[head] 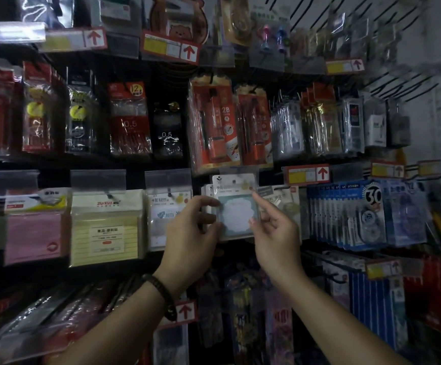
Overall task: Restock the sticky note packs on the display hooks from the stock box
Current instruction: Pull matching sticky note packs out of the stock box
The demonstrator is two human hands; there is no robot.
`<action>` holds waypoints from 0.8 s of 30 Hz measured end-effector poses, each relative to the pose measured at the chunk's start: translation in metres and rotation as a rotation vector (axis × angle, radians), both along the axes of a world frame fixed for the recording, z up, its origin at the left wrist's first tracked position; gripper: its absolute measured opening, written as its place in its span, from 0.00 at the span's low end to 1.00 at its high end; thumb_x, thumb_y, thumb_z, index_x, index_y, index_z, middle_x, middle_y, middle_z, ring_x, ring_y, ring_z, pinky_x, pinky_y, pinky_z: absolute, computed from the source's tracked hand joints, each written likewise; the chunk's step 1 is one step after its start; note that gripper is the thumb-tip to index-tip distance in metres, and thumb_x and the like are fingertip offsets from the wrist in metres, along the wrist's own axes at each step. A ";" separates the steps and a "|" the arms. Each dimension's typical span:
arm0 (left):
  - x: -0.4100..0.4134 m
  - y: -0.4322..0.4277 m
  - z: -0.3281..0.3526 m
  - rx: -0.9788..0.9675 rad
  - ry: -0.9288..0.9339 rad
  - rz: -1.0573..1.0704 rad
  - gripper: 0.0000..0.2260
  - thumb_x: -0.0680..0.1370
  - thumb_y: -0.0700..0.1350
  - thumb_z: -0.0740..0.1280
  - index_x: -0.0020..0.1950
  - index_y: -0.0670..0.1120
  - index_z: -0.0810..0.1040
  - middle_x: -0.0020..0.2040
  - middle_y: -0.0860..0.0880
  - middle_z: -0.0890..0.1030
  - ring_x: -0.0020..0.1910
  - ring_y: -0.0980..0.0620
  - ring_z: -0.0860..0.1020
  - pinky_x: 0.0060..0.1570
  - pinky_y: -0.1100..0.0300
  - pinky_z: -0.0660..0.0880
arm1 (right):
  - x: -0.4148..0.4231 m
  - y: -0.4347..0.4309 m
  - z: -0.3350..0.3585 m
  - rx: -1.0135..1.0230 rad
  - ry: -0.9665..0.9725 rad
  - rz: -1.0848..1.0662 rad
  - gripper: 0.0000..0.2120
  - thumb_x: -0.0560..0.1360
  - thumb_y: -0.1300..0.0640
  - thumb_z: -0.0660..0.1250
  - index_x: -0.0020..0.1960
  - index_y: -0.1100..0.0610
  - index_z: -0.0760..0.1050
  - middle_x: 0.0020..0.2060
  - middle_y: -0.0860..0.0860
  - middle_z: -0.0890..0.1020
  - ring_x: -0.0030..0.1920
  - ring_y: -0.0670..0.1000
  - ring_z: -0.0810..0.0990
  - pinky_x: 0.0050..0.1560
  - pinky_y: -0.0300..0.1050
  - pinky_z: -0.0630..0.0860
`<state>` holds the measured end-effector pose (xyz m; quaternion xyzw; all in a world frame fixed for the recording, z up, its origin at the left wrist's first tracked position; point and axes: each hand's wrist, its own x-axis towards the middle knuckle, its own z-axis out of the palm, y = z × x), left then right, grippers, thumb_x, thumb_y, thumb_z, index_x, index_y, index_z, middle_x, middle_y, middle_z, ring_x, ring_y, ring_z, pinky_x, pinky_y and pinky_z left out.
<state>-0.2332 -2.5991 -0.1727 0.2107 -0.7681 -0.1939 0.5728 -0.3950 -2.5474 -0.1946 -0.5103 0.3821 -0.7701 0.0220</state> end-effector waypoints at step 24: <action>-0.016 -0.019 0.022 -0.059 -0.532 0.284 0.35 0.84 0.52 0.68 0.87 0.52 0.55 0.66 0.45 0.82 0.60 0.47 0.82 0.57 0.56 0.82 | -0.011 -0.039 0.024 0.603 0.536 -0.515 0.39 0.77 0.47 0.70 0.84 0.40 0.57 0.66 0.53 0.77 0.61 0.56 0.80 0.59 0.54 0.82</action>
